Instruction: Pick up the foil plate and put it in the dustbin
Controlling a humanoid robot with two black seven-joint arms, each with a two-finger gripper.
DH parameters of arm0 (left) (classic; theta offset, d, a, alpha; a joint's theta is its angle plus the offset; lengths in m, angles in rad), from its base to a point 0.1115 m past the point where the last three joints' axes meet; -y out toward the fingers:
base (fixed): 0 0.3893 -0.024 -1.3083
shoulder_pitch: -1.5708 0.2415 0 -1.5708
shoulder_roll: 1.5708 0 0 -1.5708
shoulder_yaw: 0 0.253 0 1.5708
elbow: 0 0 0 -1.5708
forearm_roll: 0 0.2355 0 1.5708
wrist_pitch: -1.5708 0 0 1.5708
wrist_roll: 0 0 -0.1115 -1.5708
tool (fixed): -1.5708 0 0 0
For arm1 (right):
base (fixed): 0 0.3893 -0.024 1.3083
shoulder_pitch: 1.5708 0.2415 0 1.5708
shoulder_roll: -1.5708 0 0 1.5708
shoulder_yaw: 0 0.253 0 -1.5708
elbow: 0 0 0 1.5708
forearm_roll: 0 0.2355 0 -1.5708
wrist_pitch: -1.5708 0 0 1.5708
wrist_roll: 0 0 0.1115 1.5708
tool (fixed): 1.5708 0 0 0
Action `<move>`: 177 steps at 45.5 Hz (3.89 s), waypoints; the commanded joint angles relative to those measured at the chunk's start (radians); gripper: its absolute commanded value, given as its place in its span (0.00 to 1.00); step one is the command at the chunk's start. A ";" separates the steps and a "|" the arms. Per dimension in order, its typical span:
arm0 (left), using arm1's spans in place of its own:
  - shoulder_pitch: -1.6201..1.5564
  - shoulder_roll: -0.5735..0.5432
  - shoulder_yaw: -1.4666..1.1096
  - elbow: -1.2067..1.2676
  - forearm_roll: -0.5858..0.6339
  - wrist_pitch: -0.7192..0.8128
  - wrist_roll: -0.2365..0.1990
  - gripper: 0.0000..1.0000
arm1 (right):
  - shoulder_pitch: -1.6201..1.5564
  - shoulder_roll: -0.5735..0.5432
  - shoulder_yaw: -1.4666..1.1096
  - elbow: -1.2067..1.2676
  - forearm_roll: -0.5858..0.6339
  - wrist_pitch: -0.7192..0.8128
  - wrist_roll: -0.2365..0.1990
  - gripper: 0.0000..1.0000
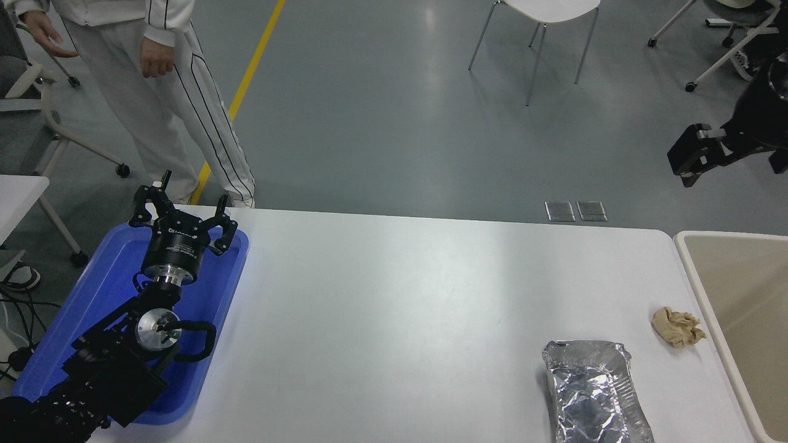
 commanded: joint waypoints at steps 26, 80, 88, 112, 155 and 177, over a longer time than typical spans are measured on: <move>0.000 0.000 -0.002 -0.002 0.000 -0.001 0.000 1.00 | -0.018 0.000 0.006 0.000 0.000 0.000 0.000 1.00; 0.000 0.000 0.000 -0.002 0.000 -0.001 0.000 1.00 | -0.056 0.003 0.022 -0.002 0.009 0.000 0.001 1.00; 0.000 0.000 -0.002 -0.002 0.000 -0.001 0.000 1.00 | -0.119 -0.001 0.080 0.005 0.015 0.000 0.001 1.00; 0.000 0.000 -0.002 -0.002 0.000 -0.001 0.000 1.00 | -0.222 -0.079 0.092 0.006 0.012 0.000 0.001 1.00; 0.000 0.000 0.000 -0.002 0.000 -0.001 0.000 1.00 | -0.777 -0.195 0.318 -0.003 -0.066 -0.287 -0.001 0.93; 0.002 0.000 -0.002 -0.002 0.000 -0.001 0.000 1.00 | -1.041 -0.188 0.396 -0.014 -0.184 -0.583 0.001 0.93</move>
